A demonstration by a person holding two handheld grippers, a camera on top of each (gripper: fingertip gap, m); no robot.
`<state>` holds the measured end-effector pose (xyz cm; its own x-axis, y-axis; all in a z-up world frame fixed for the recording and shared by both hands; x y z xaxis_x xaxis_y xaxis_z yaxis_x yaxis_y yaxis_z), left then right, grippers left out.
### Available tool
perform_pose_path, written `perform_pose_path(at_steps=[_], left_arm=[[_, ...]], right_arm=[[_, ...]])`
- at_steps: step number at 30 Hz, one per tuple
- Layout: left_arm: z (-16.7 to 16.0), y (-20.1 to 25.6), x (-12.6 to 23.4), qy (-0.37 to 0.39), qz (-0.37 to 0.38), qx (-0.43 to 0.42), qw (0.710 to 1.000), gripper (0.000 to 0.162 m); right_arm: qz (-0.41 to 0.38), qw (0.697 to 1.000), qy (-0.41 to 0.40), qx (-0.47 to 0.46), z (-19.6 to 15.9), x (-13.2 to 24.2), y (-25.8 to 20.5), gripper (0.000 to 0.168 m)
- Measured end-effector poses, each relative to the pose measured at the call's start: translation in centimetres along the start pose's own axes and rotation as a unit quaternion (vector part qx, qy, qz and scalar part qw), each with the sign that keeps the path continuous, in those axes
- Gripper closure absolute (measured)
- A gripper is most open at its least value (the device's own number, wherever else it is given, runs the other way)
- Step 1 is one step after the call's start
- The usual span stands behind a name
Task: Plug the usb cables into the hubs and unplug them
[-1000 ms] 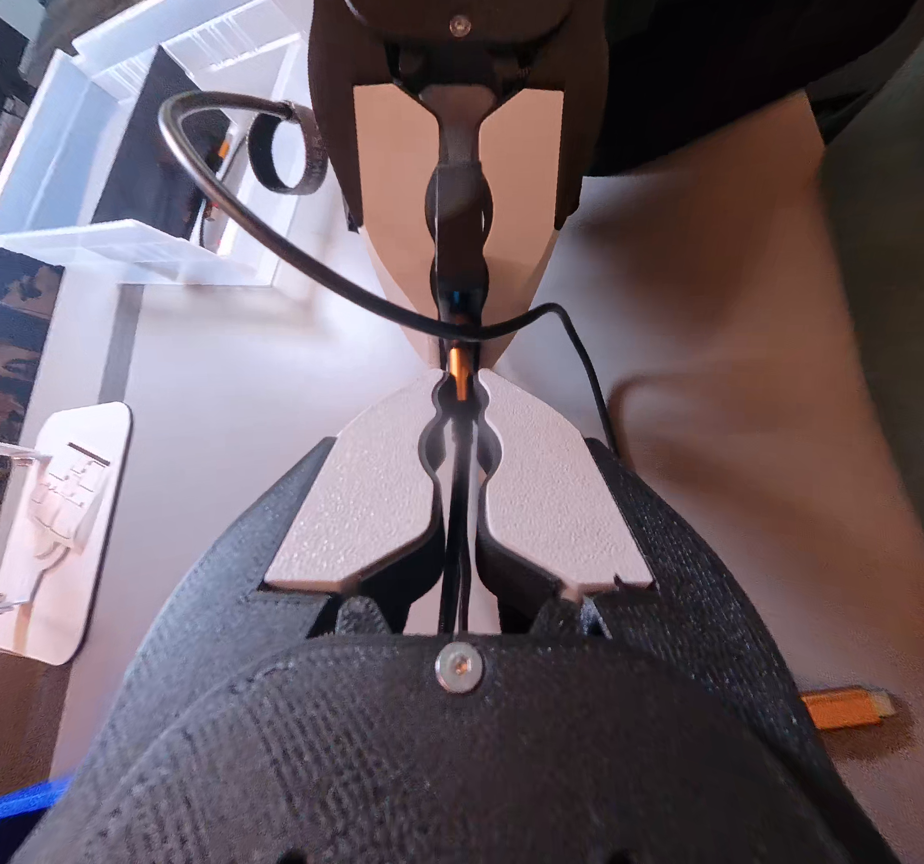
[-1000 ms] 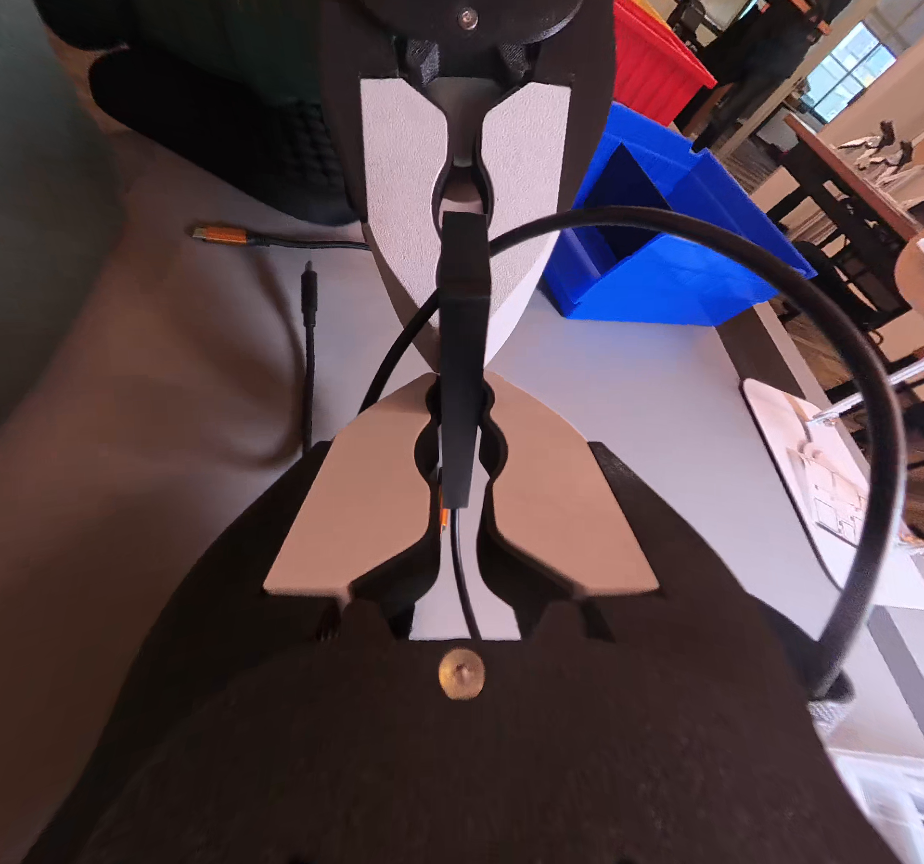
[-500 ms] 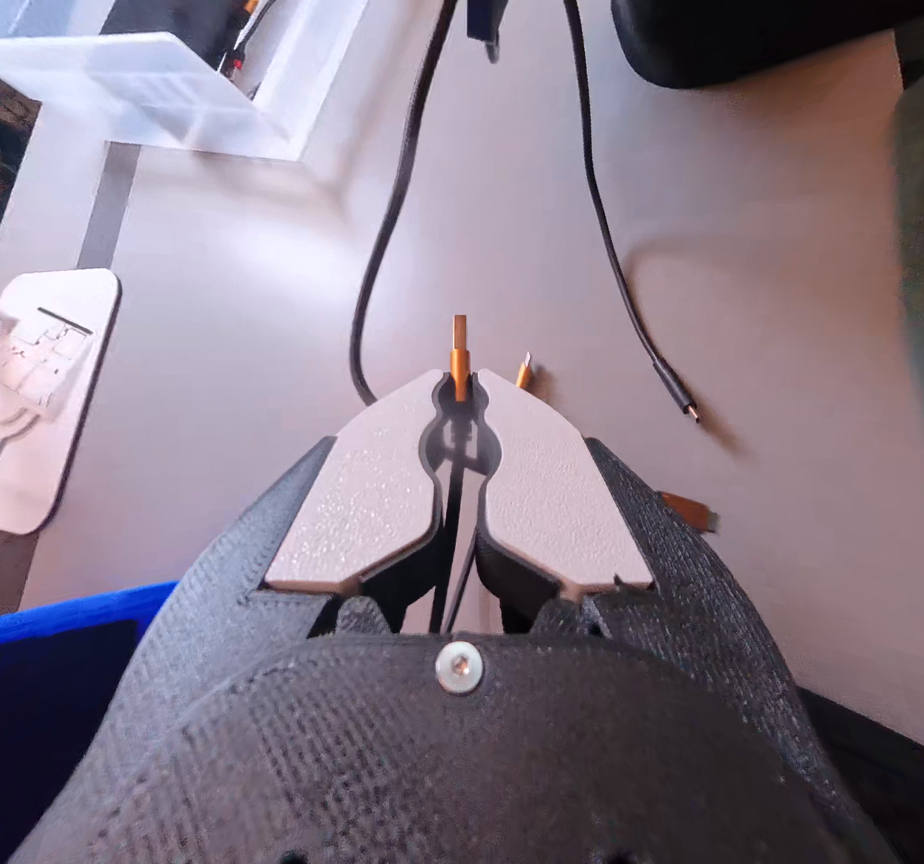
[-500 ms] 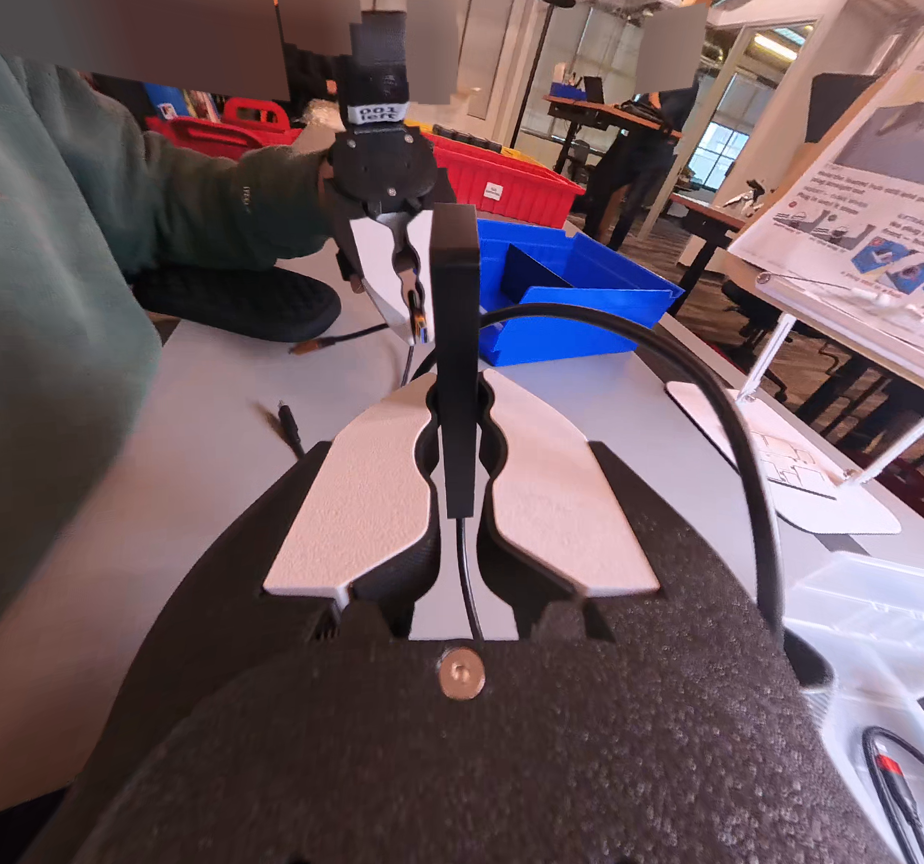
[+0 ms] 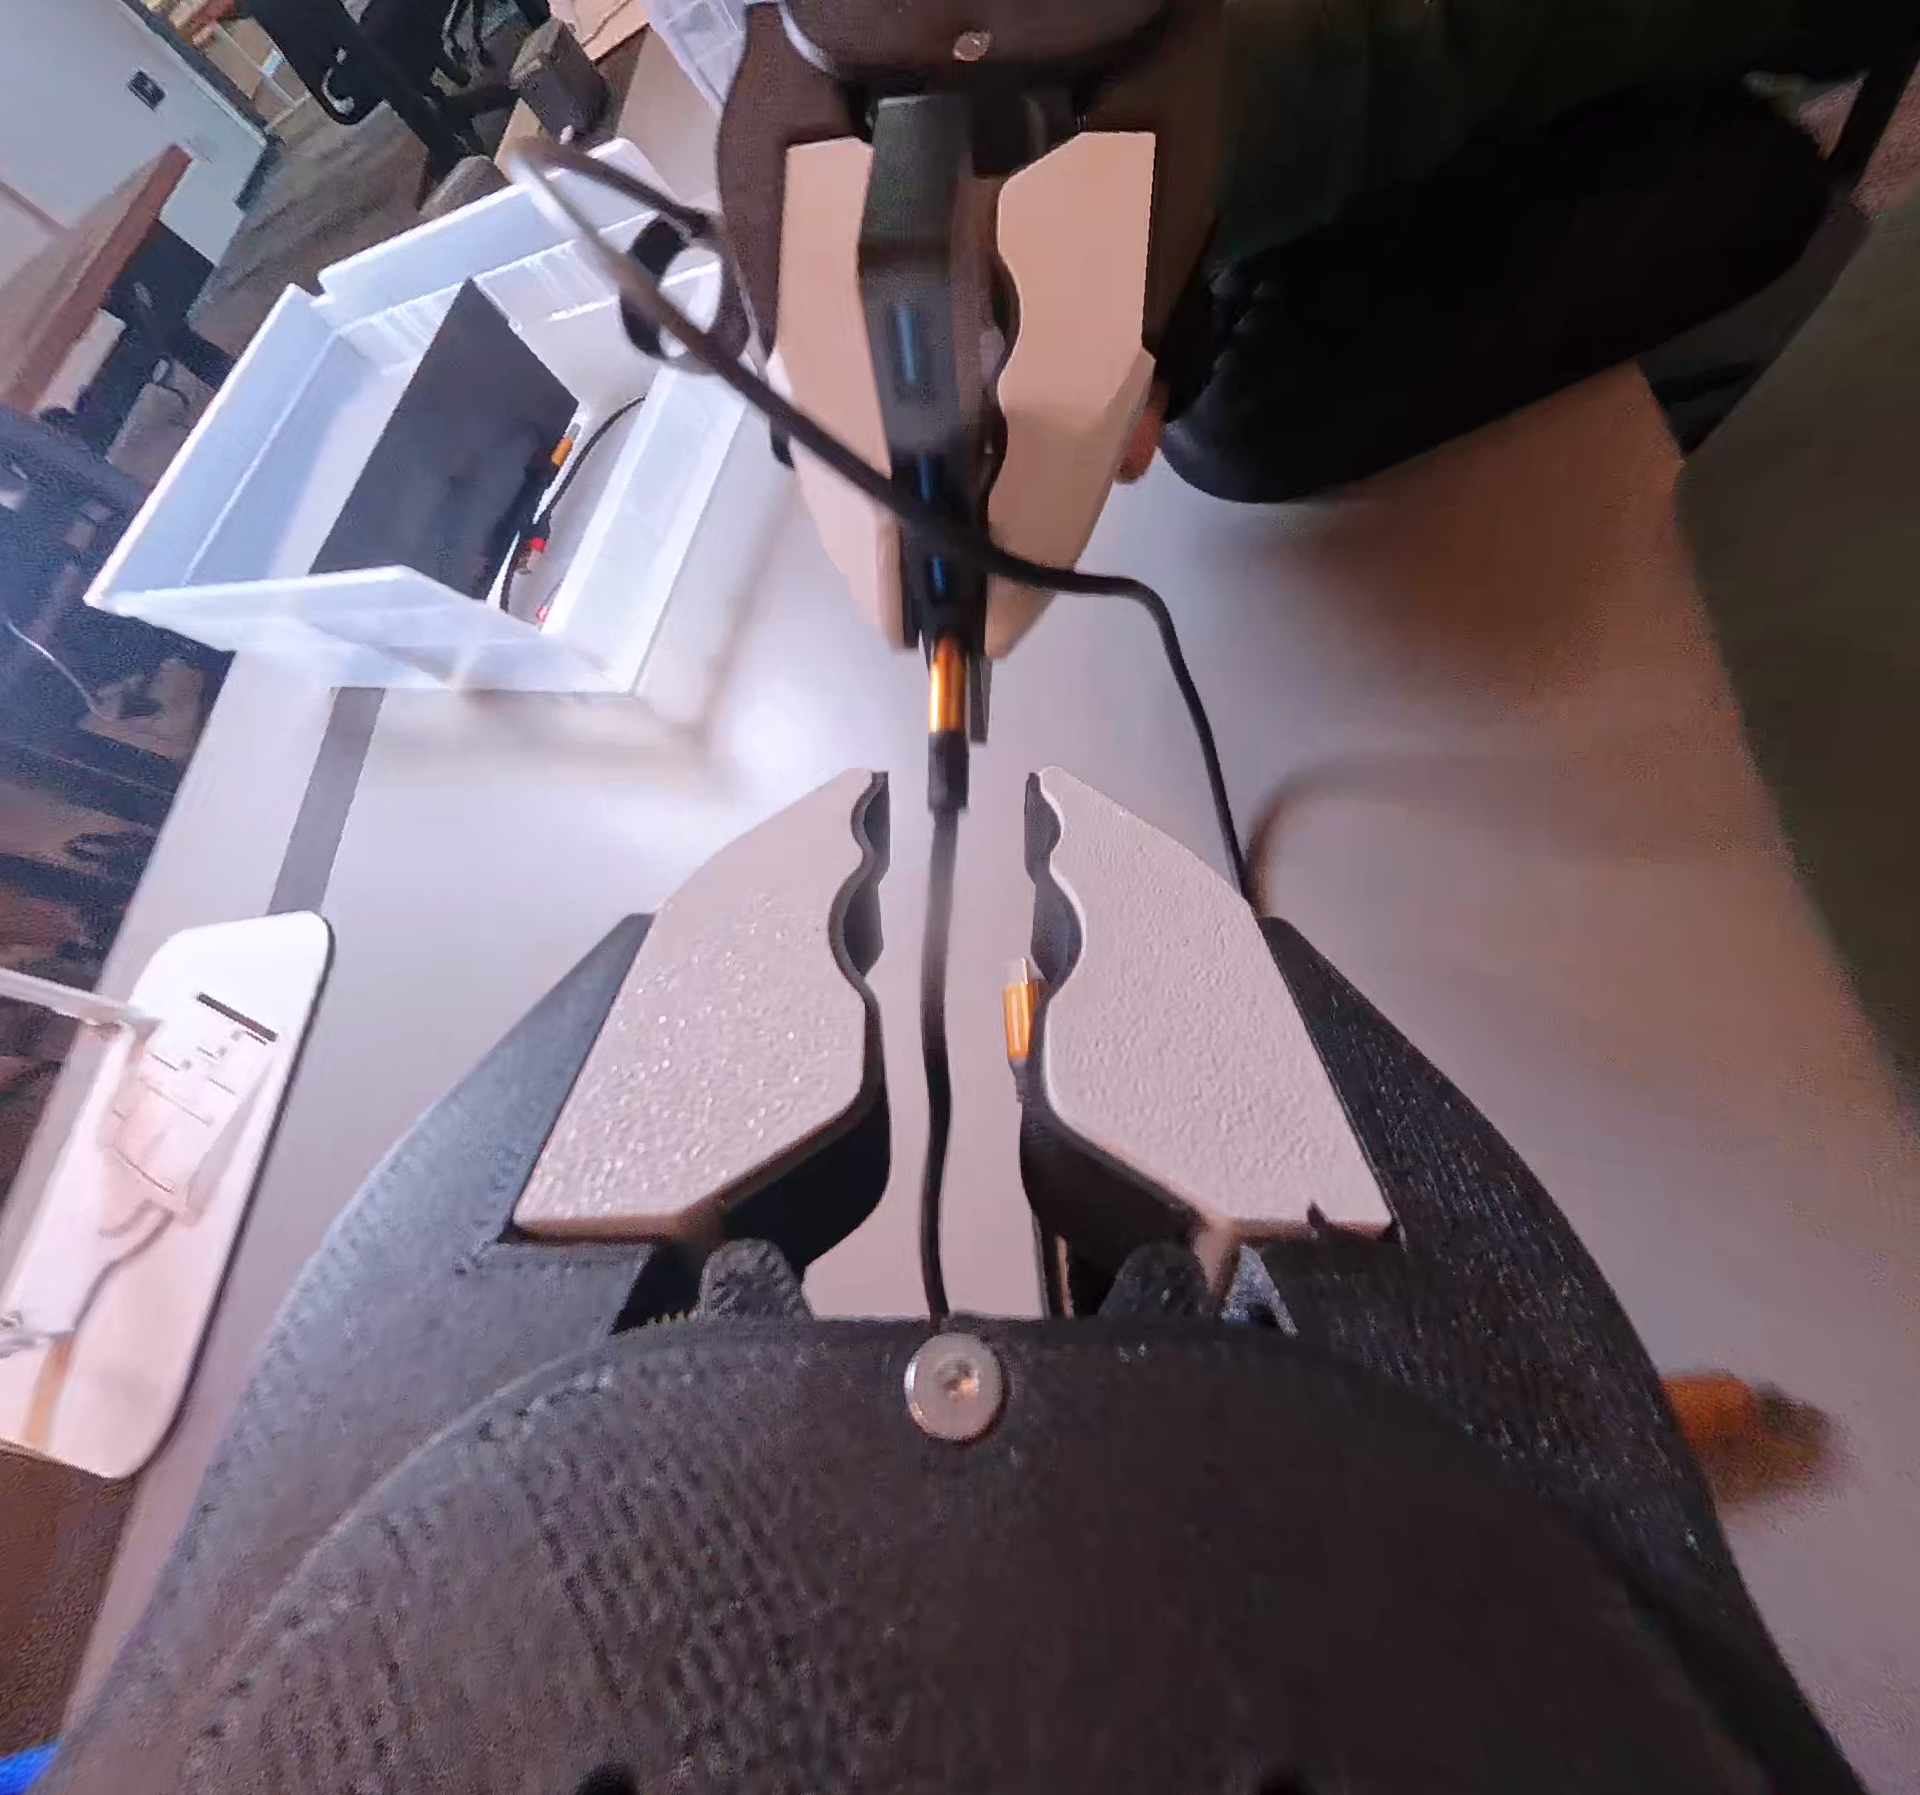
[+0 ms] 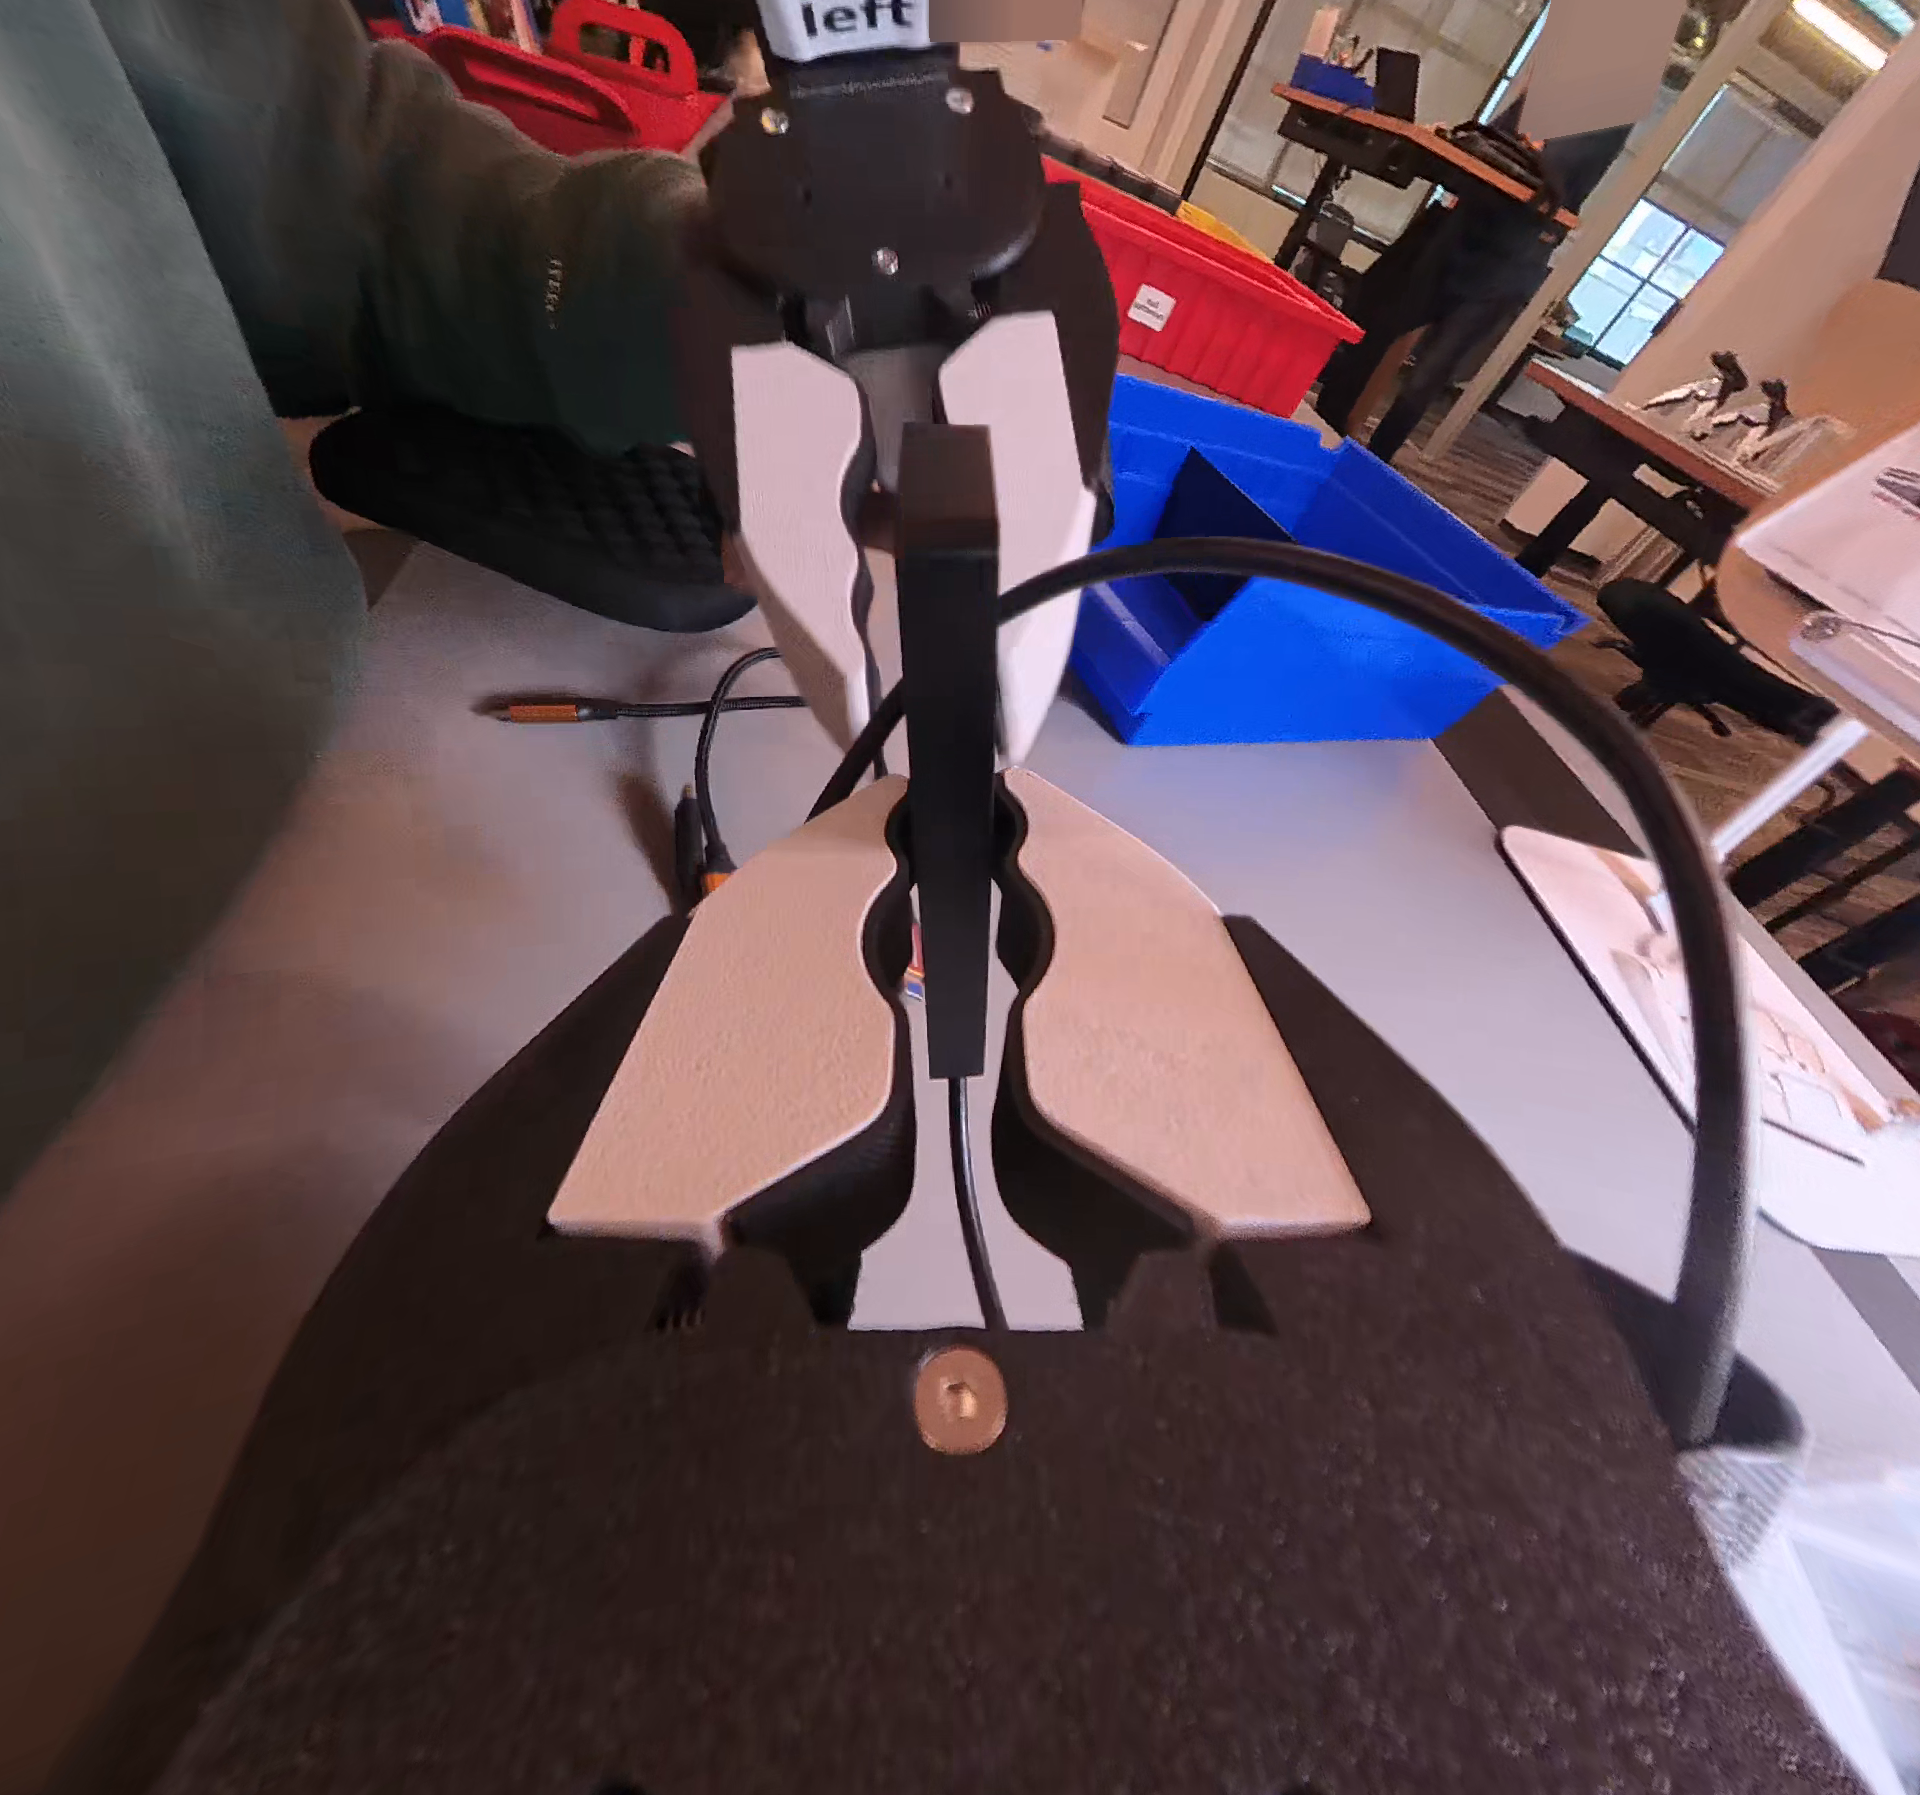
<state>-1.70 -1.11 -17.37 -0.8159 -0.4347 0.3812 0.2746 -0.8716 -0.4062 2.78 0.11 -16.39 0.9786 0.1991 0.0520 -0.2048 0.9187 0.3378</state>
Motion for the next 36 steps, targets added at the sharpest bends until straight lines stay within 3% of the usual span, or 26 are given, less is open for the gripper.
perform_pose_path(at_steps=[4,19,28,29,30,32,36], left_arm=[[0.5,0.4,-1.2,0.003,0.003,-0.039,0.999,0.155],[2.7,1.3,0.4,0.026,-0.027,-0.026,0.999,0.154],[1.7,1.4,0.5,-0.047,-0.004,-0.044,0.998,0.154],[1.2,0.6,1.3,-0.074,0.019,-0.057,0.995,0.154],[1.9,-0.4,2.8,-0.049,0.048,-0.041,0.997,0.154],[2.9,-1.4,5.1,-0.017,0.07,-0.019,0.997,0.154],[-0.7,-1.4,4.8,-0.091,0.048,0.006,0.995,0.155]], right_arm=[[0.003,1.0,0.003,0.013,0.2,-0.8,-0.6,0.157],[0.042,0.999,0.026,0.023,2.3,-0.6,-1.7,0.157],[0.017,0.996,-0.041,0.076,0.8,-0.9,-1.7,0.156],[-0.011,0.991,-0.089,0.098,-0.5,-0.2,-0.7,0.156],[-0.047,0.984,-0.132,0.109,-2.4,1.2,0.7,0.156],[-0.049,0.996,-0.077,0.024,-2.3,2.4,0.5,0.157],[-0.022,0.994,-0.077,0.069,-0.9,1.0,-0.4,0.157]])
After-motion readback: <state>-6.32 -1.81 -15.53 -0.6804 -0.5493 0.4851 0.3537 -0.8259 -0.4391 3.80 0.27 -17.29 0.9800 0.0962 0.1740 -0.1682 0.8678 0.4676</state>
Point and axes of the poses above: each gripper's, where its closed fingertips meet, x back along the fingers, z out of its top, y = z × x across the jaws, the point moved 2 cm from there along x, back along the fingers, and after that the axes turned 9 degrees about y, right-handed, at the moved point
